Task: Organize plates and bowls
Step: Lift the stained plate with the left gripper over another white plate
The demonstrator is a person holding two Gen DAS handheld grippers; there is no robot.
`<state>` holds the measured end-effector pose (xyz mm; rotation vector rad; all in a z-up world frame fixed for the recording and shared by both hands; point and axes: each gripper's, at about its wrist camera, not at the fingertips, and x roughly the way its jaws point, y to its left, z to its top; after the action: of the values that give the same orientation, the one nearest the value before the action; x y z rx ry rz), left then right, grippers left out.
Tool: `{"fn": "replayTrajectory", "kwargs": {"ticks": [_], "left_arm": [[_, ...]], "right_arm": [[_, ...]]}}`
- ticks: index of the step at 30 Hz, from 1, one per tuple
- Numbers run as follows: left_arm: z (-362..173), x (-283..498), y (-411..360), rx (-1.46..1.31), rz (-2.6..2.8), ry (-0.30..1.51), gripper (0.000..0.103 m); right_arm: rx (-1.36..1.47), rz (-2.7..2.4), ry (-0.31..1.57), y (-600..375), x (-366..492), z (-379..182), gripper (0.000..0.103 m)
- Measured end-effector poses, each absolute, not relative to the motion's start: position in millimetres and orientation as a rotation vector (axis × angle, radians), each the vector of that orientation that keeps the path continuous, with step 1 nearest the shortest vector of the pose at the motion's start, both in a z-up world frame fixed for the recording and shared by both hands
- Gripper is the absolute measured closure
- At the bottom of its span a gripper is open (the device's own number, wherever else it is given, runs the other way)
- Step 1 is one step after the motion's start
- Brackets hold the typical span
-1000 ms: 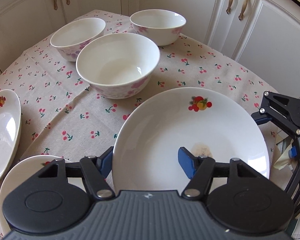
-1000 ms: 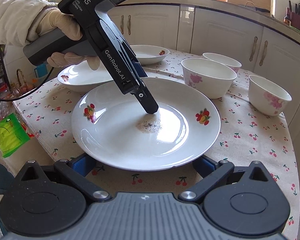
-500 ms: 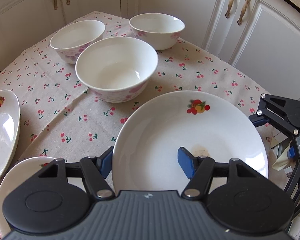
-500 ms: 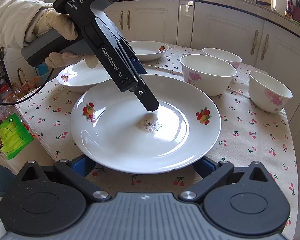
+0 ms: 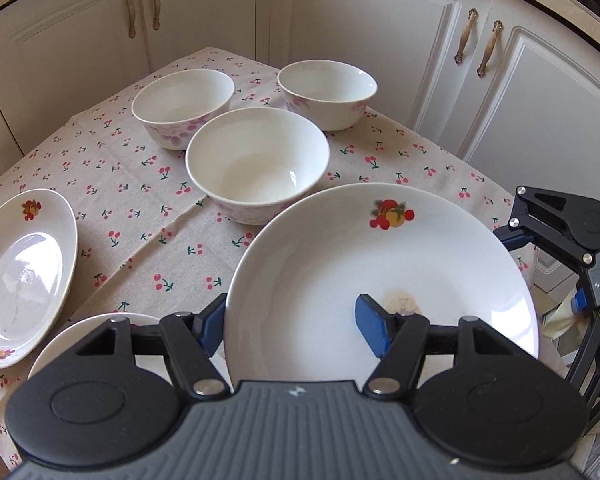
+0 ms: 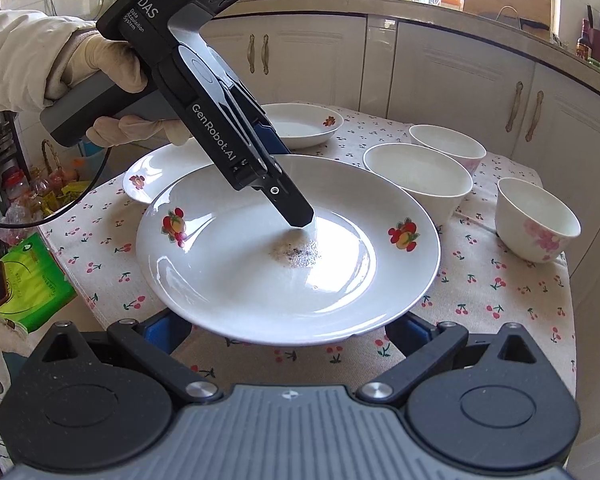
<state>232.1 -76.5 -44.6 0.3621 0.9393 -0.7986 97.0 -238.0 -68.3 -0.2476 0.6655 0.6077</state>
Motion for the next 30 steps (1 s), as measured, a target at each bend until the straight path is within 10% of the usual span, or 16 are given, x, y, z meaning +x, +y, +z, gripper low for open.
{"fn": "replayTrajectory", "kwargs": {"ticks": [30], "left_arm": [[-45.6, 247.2, 51.1, 0.211, -0.625, 0.929, 0.037]], "right_arm": [[-0.35, 0.77, 0.702, -130.1, 154.7, -58.6, 0.0]]}}
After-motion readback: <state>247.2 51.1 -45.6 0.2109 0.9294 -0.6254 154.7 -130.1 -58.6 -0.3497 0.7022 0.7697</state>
